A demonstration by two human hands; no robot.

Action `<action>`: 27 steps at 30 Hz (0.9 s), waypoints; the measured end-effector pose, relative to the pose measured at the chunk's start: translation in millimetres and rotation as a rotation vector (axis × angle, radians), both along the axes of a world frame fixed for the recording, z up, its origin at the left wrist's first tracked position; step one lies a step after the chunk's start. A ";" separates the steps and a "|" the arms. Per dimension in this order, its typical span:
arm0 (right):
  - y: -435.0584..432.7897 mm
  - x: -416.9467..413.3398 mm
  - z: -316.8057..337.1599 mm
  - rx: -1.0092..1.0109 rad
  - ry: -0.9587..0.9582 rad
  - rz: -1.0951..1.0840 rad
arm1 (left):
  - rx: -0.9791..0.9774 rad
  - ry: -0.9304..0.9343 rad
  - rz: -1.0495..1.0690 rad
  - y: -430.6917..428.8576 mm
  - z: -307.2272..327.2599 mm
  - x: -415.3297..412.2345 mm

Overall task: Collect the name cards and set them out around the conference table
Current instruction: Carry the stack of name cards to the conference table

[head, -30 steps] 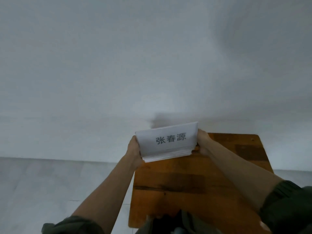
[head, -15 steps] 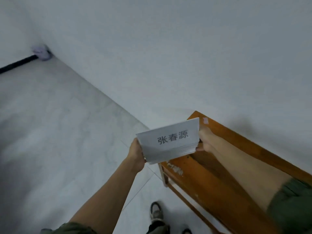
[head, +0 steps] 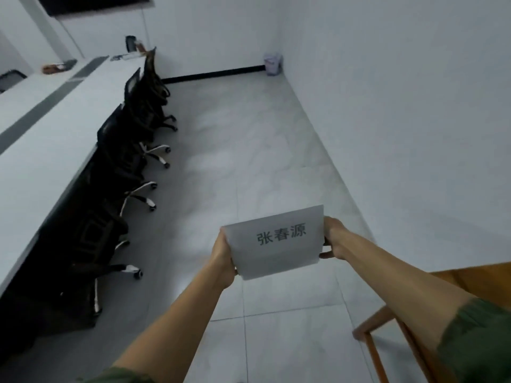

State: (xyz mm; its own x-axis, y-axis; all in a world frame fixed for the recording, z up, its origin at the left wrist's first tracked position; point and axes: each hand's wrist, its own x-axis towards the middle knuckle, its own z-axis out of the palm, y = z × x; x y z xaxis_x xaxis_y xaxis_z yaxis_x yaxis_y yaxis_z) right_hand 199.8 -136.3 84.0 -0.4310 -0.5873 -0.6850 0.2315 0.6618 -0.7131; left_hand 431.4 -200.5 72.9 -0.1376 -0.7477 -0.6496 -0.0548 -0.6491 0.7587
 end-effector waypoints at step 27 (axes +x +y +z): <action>-409.5 545.1 -15.0 0.015 -0.010 1.033 | -0.123 0.147 0.908 -184.9 -4.6 496.7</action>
State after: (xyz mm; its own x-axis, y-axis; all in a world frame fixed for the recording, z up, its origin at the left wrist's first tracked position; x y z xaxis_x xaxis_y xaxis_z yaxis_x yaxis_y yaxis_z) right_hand 745.0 -545.8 68.9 0.2845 -0.6593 -0.6960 -0.4491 0.5497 -0.7043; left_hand 928.1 -385.5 68.3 0.4598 -0.6716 -0.5810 0.5378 -0.3101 0.7840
